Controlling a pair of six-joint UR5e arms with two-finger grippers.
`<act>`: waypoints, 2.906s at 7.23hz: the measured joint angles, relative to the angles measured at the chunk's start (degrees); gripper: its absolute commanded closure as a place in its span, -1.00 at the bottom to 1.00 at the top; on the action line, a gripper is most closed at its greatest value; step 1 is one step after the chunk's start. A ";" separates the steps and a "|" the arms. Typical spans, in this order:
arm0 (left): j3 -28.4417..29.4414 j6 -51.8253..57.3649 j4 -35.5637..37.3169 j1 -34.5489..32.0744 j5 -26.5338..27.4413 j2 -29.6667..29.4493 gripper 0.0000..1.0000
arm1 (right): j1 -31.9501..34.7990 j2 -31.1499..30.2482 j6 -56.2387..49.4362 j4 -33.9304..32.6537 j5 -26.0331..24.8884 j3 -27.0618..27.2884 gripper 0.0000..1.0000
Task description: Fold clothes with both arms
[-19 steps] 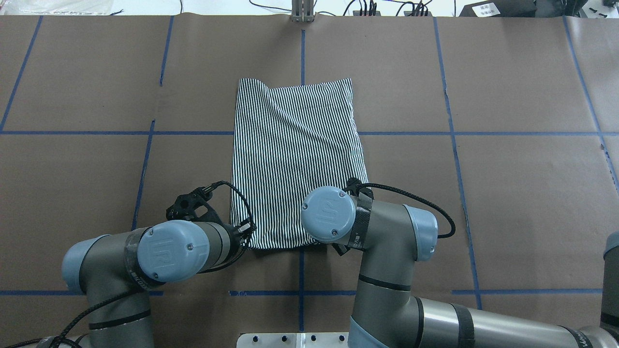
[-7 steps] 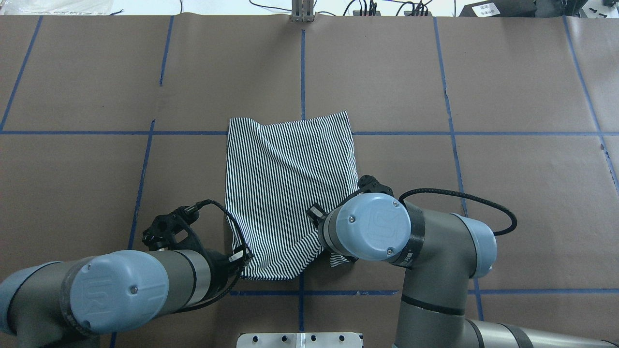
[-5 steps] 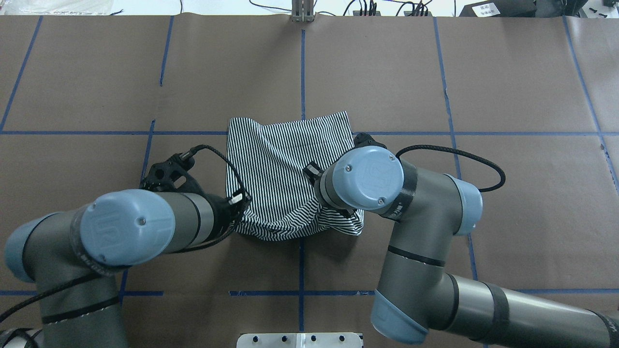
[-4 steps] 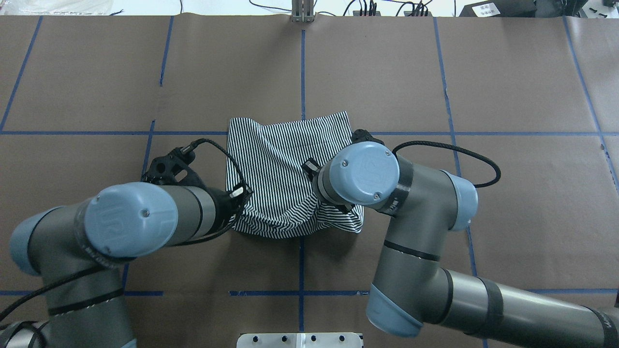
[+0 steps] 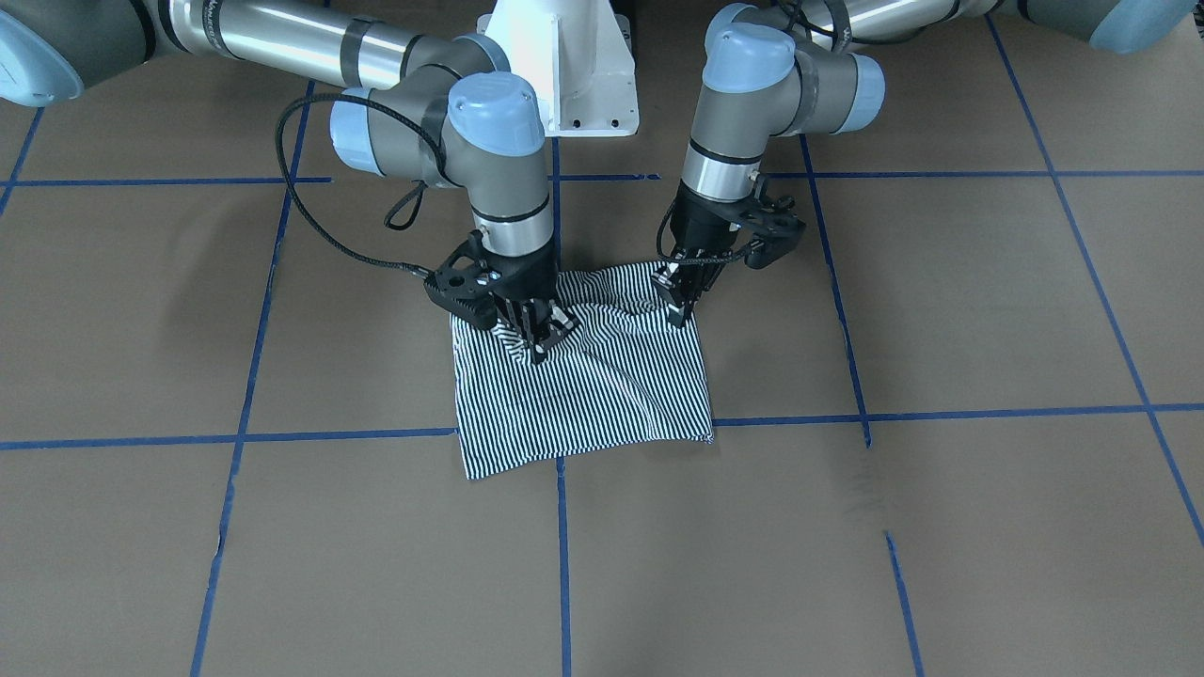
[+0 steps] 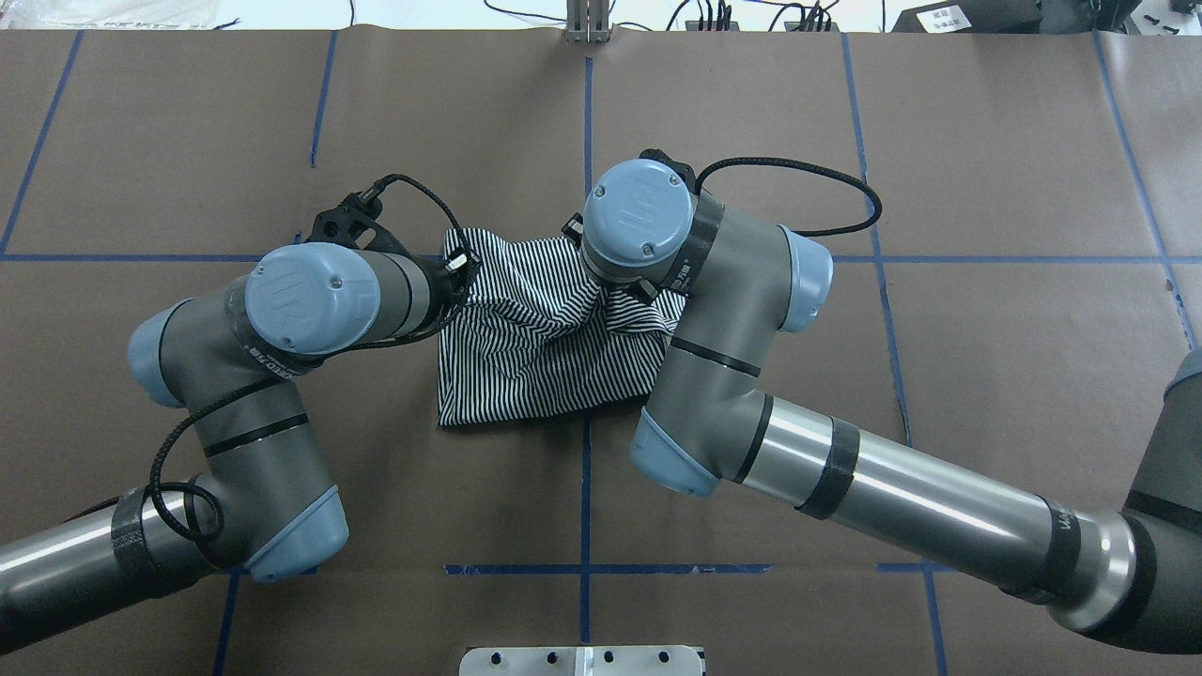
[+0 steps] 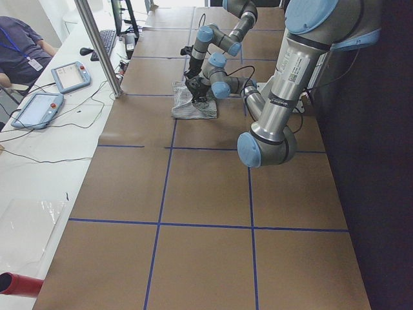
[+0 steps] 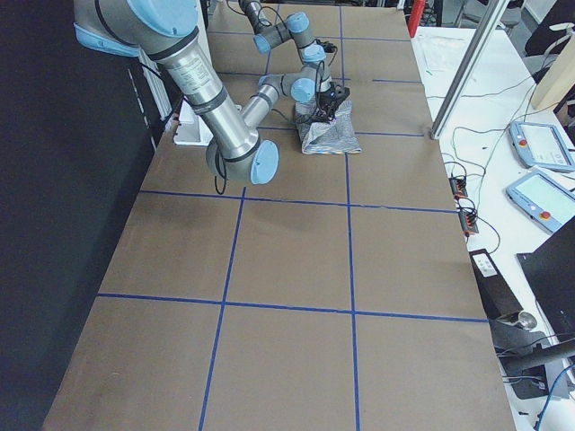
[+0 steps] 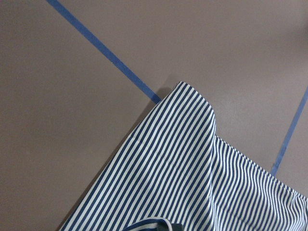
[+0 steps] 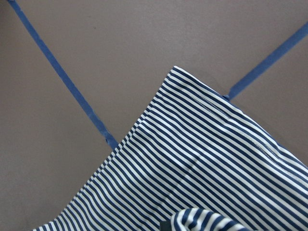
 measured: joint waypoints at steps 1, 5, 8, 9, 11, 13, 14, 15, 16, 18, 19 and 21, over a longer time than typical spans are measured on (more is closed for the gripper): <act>0.46 -0.02 -0.33 -0.82 -0.03 -0.32 1.00 | 0.64 1.30 -1.09 1.46 0.00 -2.39 1.00; 8.82 -0.34 -5.42 -3.26 0.13 -3.02 -1.00 | 2.28 3.02 -3.98 9.83 -0.08 -10.86 -0.98; 20.54 11.34 -9.04 -10.24 0.17 -7.70 -1.00 | 6.41 9.31 -11.60 19.06 0.39 -24.40 -1.00; 22.03 13.54 -10.22 -11.53 0.10 -7.80 -1.00 | 8.29 10.32 -14.41 19.84 0.93 -26.64 -1.00; 22.73 14.73 -11.04 -12.19 -0.10 -7.39 -1.00 | 10.83 10.99 -19.95 20.11 1.34 -29.45 -1.00; 22.53 15.48 -11.85 -12.20 -3.46 -7.17 -1.00 | 12.66 11.00 -28.51 18.79 3.10 -29.92 -1.00; 22.50 15.64 -12.89 -12.19 -5.29 -7.10 -1.00 | 12.71 11.48 -32.20 15.80 4.77 -29.64 -1.00; 22.47 15.70 -13.58 -12.19 -6.22 -6.96 -1.00 | 11.50 12.64 -34.50 12.21 5.54 -29.34 -1.00; 22.46 15.77 -13.90 -12.35 -6.84 -6.80 -1.00 | 9.62 14.19 -36.17 8.09 5.82 -29.10 -1.00; 22.40 16.78 -14.00 -13.73 -9.49 -6.72 -1.00 | 6.11 16.49 -39.92 -1.02 5.81 -28.72 -1.00; 22.38 18.10 -13.85 -15.74 -12.22 -6.68 -1.00 | 5.09 16.61 -41.26 -3.06 5.75 -28.74 -1.00; 22.37 24.50 -13.36 -21.63 -17.95 -5.62 -1.00 | 4.39 16.52 -43.43 -5.16 5.61 -28.72 -1.00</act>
